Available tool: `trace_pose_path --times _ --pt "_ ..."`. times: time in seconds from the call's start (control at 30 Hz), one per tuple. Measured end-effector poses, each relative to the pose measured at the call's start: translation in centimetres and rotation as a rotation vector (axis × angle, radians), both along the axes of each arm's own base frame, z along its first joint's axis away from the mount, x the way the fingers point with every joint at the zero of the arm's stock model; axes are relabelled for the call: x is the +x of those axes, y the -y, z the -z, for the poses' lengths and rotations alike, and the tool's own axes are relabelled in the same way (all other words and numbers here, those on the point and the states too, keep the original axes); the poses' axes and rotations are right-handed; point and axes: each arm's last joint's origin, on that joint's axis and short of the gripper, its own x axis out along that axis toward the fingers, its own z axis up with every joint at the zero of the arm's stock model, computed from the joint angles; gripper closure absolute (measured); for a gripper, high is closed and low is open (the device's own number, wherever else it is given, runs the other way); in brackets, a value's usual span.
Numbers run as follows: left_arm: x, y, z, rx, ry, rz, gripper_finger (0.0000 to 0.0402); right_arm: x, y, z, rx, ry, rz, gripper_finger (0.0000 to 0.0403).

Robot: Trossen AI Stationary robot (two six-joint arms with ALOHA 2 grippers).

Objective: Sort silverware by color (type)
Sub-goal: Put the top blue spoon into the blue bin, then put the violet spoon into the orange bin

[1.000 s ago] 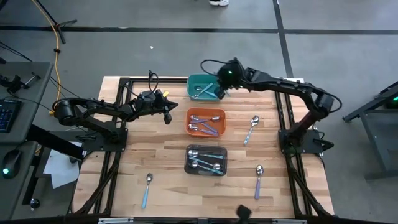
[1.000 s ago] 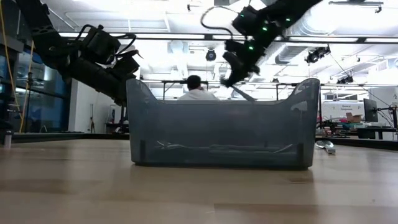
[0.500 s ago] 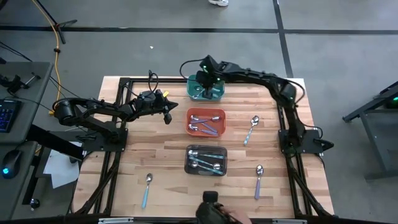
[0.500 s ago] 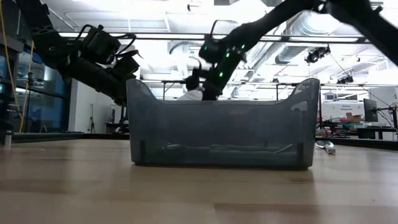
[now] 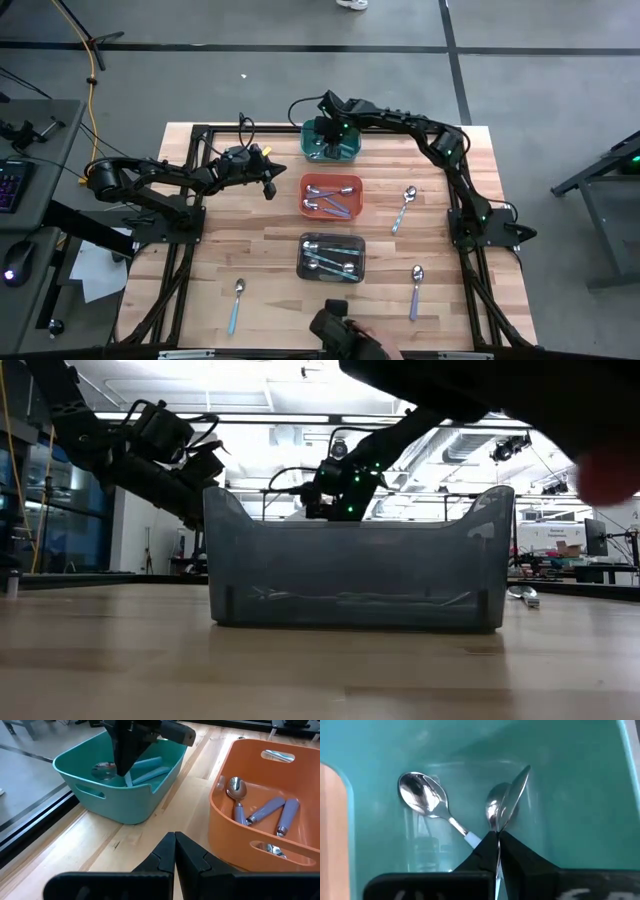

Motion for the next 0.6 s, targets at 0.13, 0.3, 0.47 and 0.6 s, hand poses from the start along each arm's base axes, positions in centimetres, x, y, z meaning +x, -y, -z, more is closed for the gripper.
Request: trace_pose_path --times 0.13,0.3,0.47,0.6 --pt "0.0 0.0 0.0 0.0 0.0 0.0 0.0401 0.0 0.0 0.0 0.0 -0.001 0.0 0.0382" --pt "0.0 0.0 0.0 0.0 0.0 -0.005 0.0401 0.3 -0.3 -0.2 -0.009 0.006 0.005 0.0333" --pt "0.0 0.0 0.0 -0.001 -0.002 -0.006 0.0401 0.5 -1.9 -3.1 -0.026 0.051 -0.024 0.0329" --pt "0.0 0.0 0.0 -0.002 -0.003 -0.006 0.0401 0.3 -3.1 -5.4 0.029 0.201 -0.062 0.0382"
